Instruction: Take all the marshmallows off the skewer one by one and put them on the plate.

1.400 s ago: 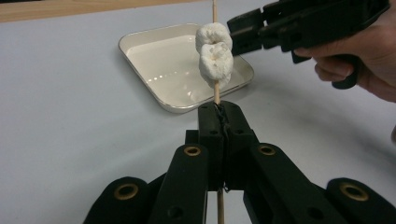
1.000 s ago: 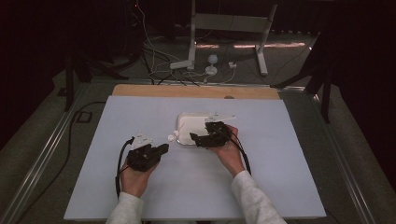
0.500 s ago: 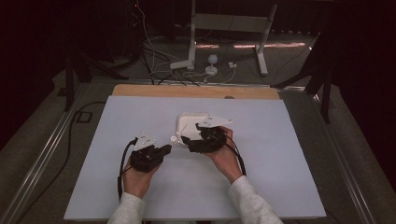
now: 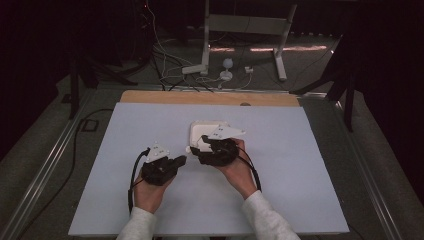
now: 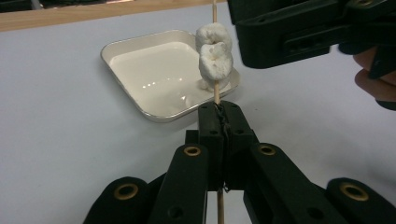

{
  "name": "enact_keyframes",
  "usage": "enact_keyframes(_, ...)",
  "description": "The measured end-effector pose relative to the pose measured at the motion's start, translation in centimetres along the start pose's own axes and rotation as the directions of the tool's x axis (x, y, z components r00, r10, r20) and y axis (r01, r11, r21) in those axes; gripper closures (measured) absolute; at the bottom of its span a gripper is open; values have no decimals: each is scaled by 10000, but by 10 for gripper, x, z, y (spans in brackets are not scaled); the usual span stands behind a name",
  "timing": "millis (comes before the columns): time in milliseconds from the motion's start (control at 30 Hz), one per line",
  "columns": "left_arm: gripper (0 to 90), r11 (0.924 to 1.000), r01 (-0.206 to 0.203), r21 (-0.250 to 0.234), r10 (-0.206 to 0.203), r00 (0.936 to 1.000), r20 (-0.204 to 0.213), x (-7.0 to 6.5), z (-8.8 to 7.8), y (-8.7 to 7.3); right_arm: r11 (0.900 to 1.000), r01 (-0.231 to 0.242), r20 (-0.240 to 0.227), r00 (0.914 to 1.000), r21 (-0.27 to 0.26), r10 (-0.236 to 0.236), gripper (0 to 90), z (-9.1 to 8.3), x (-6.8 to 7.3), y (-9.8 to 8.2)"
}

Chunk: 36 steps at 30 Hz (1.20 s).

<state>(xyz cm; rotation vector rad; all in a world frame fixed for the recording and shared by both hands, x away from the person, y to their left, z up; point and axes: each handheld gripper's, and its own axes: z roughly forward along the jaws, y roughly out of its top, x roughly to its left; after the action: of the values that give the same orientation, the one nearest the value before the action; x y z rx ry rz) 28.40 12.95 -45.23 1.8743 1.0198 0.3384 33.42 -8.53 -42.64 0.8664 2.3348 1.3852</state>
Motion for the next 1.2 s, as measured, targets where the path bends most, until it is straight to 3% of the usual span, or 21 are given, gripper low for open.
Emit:
enact_keyframes(433, 896, 9999, 72, -112, -73, 10000, -6, -1, -1, 1, 9999, 48, -9, 10000, 142, -48, 611, 0, 3, -2)
enact_keyframes(667, 896, 9999, 43, -95, -43, 10000, -28, -1, -1, 1, 9999, -15, -244, 9997, 115, 18, 622, 1, 2, -5)
enact_keyframes(767, 897, 10000, 6, -89, -6, 10000, -38, -1, -1, 0, 9999, 36, -16, 10000, 133, -36, 641, 1, 3, -4)
enact_keyframes(833, 897, 9999, 22, -123, -22, 10000, -31, -2, -1, 1, 9999, 33, 504, 9987, 144, -40, 661, 0, 1, -5)
enact_keyframes(900, 897, 9999, -16, -119, 16, 10000, 3, -2, -1, 1, 9995, -265, 335, 9991, 158, 260, 658, 1, -3, -6)
enact_keyframes(1000, 898, 9999, -114, -83, 115, 9999, 100, -3, 0, 1, 9993, -281, 297, 9992, 245, 273, 656, 2, -3, -8)
enact_keyframes(1100, 898, 9994, -308, -135, 308, 9995, -61, -5, 0, 1, 9988, -72, 536, 9986, 480, 46, 660, 5, 0, -9)
enact_keyframes(1200, 899, 9994, -320, -142, 318, 9994, -116, -5, -1, 1, 9981, -307, 449, 9986, 531, 283, 672, 7, -2, -10)
